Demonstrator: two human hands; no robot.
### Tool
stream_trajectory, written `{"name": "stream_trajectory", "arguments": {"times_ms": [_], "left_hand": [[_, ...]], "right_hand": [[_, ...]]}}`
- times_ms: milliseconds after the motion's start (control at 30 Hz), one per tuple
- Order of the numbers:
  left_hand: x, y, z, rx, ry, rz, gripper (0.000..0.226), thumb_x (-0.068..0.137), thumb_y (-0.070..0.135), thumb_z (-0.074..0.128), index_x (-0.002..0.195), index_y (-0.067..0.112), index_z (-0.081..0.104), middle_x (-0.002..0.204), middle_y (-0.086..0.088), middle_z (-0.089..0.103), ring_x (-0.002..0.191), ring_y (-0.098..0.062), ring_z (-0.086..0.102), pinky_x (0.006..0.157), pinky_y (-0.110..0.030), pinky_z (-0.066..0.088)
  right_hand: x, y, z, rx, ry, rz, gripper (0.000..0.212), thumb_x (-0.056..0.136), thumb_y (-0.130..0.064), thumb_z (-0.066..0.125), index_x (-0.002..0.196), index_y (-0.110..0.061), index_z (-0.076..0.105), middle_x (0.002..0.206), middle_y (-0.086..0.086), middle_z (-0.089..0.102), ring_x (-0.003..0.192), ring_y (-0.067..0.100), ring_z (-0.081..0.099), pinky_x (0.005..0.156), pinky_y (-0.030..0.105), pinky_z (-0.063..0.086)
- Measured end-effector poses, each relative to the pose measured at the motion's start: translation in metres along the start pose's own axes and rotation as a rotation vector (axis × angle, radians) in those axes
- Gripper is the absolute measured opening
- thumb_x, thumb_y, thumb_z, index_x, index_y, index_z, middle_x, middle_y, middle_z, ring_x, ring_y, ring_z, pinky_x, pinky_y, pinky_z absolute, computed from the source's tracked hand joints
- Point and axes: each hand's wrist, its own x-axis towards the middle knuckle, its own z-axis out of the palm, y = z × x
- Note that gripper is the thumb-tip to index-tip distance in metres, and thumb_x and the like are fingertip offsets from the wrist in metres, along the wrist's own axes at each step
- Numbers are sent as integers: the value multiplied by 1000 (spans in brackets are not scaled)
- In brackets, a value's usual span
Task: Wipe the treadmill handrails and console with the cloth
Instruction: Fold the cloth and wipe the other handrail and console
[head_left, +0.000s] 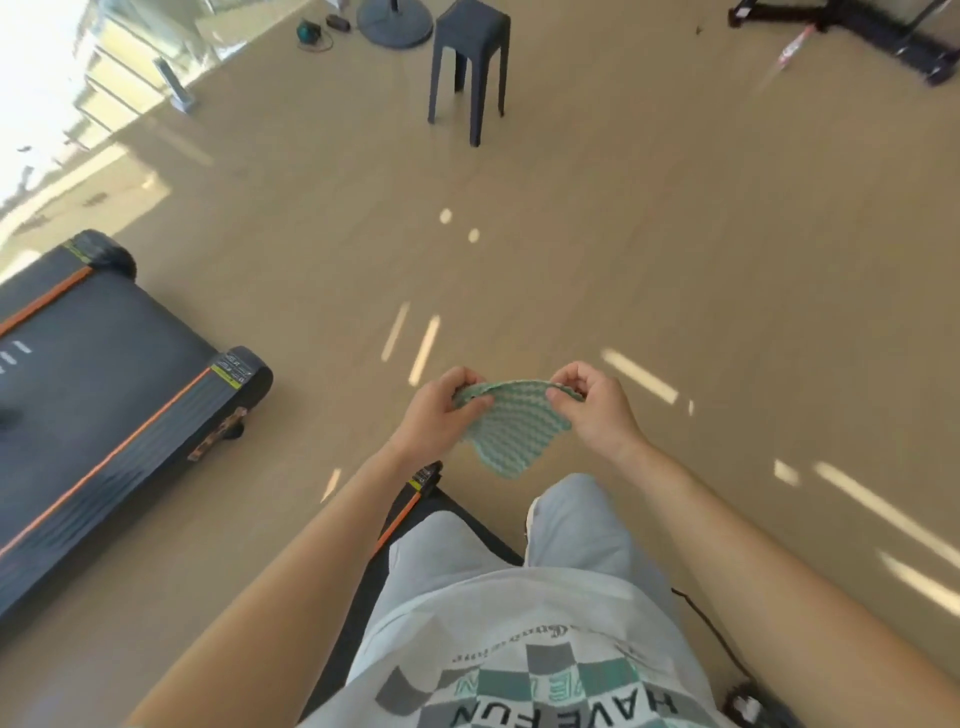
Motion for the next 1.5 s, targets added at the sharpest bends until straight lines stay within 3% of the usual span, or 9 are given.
{"name": "stream_trajectory", "arguments": {"times_ms": [167,300,433,633,767,1000,1133,1300,1500], "left_hand": [[83,-46,-5,-22,241,-67,6,93,29,71,90,24,73,81,1,73,76,-17,65,71,-35,50],[167,-93,16,-262,477,-114,16,94,26,69,89,12,74,76,-9,70,70,-14,63,68,-33,48],[223,-109,44,-427,652,-191,21,102,10,58,86,6,69,65,12,63,60,-1,53,59,-17,41],[217,-104,23,-561,921,-357,19,103,15,58,96,3,71,70,10,69,63,-1,62,60,-18,50],[196,-124,13,-729,1150,-408,12,103,10,57,103,6,69,91,-5,74,83,-14,73,76,-29,62],[121,-192,31,-860,1491,-616,27,102,19,60,97,-6,66,87,-8,68,80,-12,65,84,-42,58],[79,-220,44,-963,1710,-710,16,101,18,61,92,11,73,90,-1,73,81,-5,67,90,-39,59],[35,-245,62,-1095,1986,-810,15,100,21,63,90,23,73,93,0,75,89,-15,66,97,-48,55],[-17,-282,70,-1216,2247,-946,12,99,27,64,94,26,74,96,2,74,90,-16,66,88,-40,58]], "right_hand": [[136,21,12,-39,-37,-95,17,91,-11,67,81,-23,60,81,-2,64,75,12,56,71,29,46],[264,63,30,-54,-216,-138,19,95,-13,64,83,-24,56,87,4,62,78,16,59,63,38,59],[350,70,46,3,-427,-92,20,101,-8,56,85,-20,51,85,-1,59,79,10,59,55,38,62],[388,23,82,-140,-659,-182,13,97,-10,63,89,-18,56,94,16,68,82,19,65,75,40,61],[401,-4,133,-377,-872,-372,19,86,-9,73,95,-22,63,92,1,70,77,8,63,67,13,48],[379,-21,275,-858,-1167,-754,4,84,-14,75,84,-14,71,75,-7,63,73,12,57,69,26,40],[335,-25,353,-1010,-1316,-964,4,85,-19,74,86,-15,73,83,1,63,81,21,59,79,36,50],[259,-28,428,-1054,-1475,-1199,9,90,-24,70,95,-20,76,86,0,48,82,17,50,71,28,36],[166,-6,515,-1124,-1634,-1316,12,90,-26,66,94,-23,77,68,-12,57,70,14,58,60,23,37]]}}
